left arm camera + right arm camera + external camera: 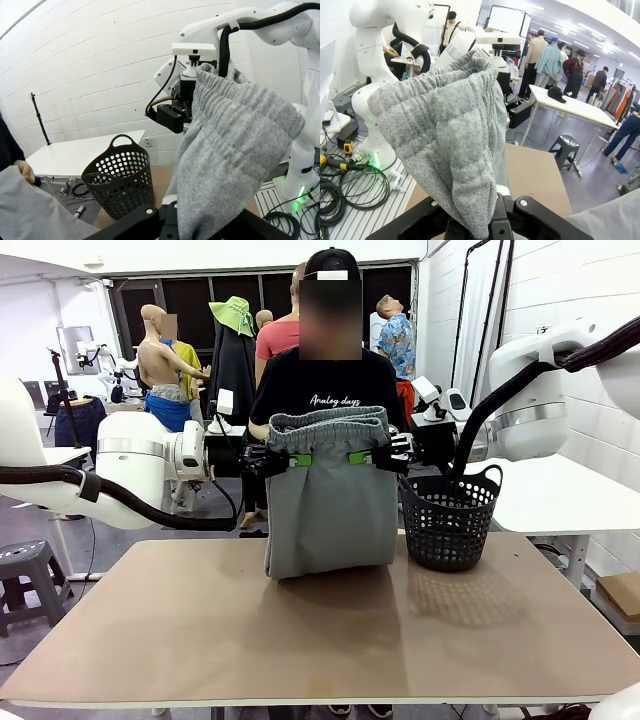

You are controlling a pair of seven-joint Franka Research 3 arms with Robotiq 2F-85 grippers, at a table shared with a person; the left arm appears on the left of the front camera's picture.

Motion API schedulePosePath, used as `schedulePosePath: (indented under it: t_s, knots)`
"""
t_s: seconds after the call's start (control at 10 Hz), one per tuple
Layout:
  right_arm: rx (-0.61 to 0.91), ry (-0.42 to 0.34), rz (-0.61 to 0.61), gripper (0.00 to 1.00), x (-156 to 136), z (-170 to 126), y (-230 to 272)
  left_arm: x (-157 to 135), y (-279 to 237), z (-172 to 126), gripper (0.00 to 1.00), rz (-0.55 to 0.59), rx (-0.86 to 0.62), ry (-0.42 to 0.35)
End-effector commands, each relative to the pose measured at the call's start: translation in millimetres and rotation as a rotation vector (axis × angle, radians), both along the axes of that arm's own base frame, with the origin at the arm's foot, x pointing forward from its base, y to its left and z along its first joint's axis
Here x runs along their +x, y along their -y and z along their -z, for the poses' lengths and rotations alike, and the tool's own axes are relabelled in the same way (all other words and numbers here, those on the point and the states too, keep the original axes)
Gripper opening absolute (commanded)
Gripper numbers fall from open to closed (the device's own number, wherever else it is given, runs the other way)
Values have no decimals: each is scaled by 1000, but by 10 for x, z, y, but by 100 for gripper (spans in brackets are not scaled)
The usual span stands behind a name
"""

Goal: Fold the training pants.
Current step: Release the ends of the Training pants and then grab the overlapped ends.

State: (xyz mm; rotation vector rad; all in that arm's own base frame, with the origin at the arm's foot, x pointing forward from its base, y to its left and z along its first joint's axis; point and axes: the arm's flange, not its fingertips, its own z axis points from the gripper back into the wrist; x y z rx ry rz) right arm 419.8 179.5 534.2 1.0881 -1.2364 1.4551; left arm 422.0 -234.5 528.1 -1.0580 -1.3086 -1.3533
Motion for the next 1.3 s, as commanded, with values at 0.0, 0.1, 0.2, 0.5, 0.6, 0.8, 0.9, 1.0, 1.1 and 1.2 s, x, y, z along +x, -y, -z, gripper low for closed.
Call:
schedulePosePath:
  t_s: [0.0,0.1,0.2,0.5,0.6,0.8,0.9,1.0,1.1,1.2]
  knots:
    - [18,7,1,0,-17,-4,5,-15,1,-46,0,-10,0,-12]
    - [18,7,1,0,-17,-4,5,-15,1,-46,0,-10,0,-12]
    - [18,7,1,0,-17,-4,5,-15,1,-46,0,-10,0,-12]
    - [18,7,1,0,-17,-4,5,-15,1,-46,0,-10,0,-12]
    - [18,7,1,0,-17,-4,5,-15,1,-46,0,-10,0,-12]
    - [18,7,1,0,-17,-4,5,-15,1,-46,0,-10,0,-12]
    - [18,7,1,0,-17,-4,5,-15,1,-46,0,-10,0,-12]
    - [18,7,1,0,-17,-4,5,-15,1,-46,0,-10,0,-12]
    - [18,7,1,0,-17,-4,5,-15,1,-46,0,-10,0,-12]
    - [18,7,1,0,-17,-4,5,-15,1,-46,0,-10,0,-12]
